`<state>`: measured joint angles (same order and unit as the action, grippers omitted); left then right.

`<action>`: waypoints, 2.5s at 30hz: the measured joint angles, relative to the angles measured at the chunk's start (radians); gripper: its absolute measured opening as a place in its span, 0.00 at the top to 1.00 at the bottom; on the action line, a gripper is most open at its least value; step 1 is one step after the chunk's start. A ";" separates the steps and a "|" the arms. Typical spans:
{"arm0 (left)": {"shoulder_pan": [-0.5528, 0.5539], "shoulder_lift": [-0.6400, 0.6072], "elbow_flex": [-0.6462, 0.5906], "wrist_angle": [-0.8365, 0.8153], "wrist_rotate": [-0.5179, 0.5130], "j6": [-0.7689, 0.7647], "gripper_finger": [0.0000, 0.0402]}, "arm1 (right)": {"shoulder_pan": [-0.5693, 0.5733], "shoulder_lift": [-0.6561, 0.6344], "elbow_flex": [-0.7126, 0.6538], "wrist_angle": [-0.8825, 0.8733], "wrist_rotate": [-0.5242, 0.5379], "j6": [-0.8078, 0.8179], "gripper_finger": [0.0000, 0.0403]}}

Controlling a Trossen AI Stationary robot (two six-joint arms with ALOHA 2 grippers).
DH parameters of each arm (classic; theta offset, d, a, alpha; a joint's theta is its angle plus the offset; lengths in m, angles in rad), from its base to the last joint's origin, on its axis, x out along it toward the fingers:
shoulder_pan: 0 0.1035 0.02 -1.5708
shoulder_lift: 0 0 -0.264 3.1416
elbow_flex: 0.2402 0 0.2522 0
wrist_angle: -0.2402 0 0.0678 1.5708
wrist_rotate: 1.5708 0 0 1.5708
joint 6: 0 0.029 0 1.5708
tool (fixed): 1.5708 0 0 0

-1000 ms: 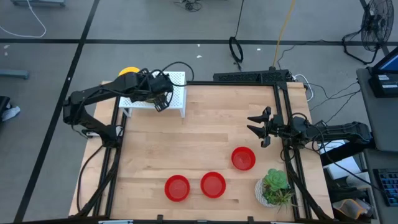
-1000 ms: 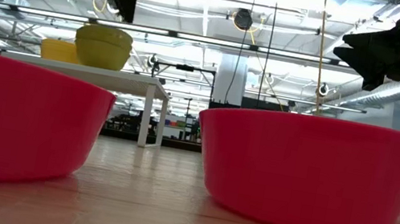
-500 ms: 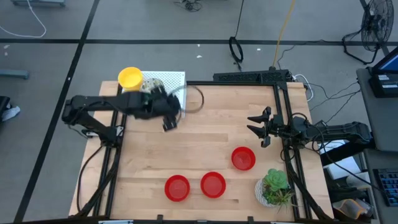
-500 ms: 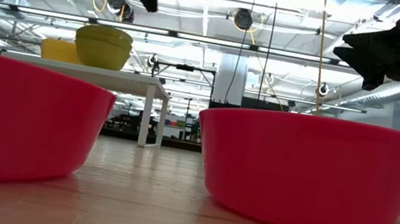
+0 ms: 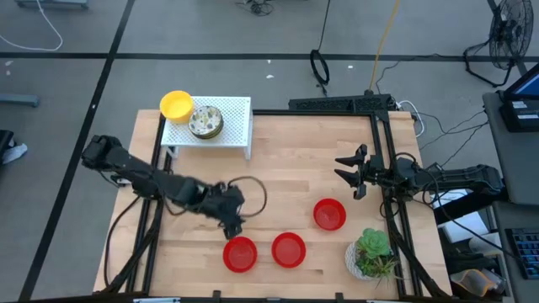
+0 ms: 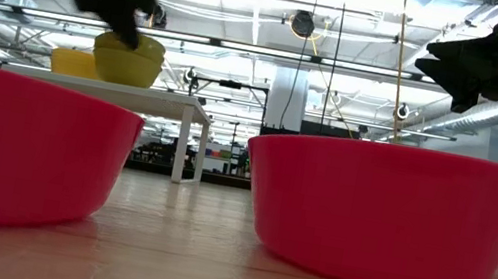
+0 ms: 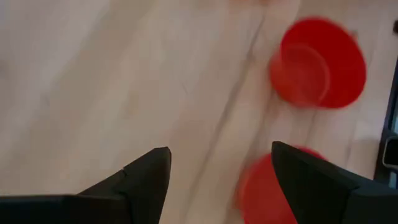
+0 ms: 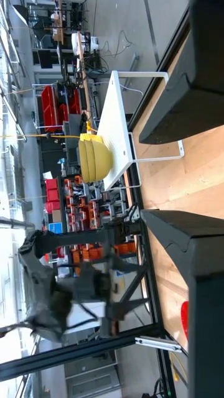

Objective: Pick & Place Mini bowls
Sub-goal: Put the red bowl on the shelf

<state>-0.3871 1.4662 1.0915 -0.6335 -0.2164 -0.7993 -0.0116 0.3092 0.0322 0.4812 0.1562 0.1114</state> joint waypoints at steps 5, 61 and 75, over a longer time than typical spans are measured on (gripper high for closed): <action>-0.069 0.000 -0.120 0.137 -0.001 -0.162 0.30 | 0.000 0.000 0.000 0.000 0.000 0.000 0.58; 0.574 0.210 0.509 -0.268 0.207 0.767 0.97 | 0.000 0.000 0.000 -0.015 0.000 0.000 0.58; 1.118 0.234 0.618 -0.337 0.293 0.978 0.97 | 0.000 0.000 0.000 -0.015 0.000 0.000 0.58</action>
<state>0.7314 1.6998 1.7096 -0.9703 0.0761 0.1785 -0.0116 0.3092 0.0321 0.4664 0.1562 0.1112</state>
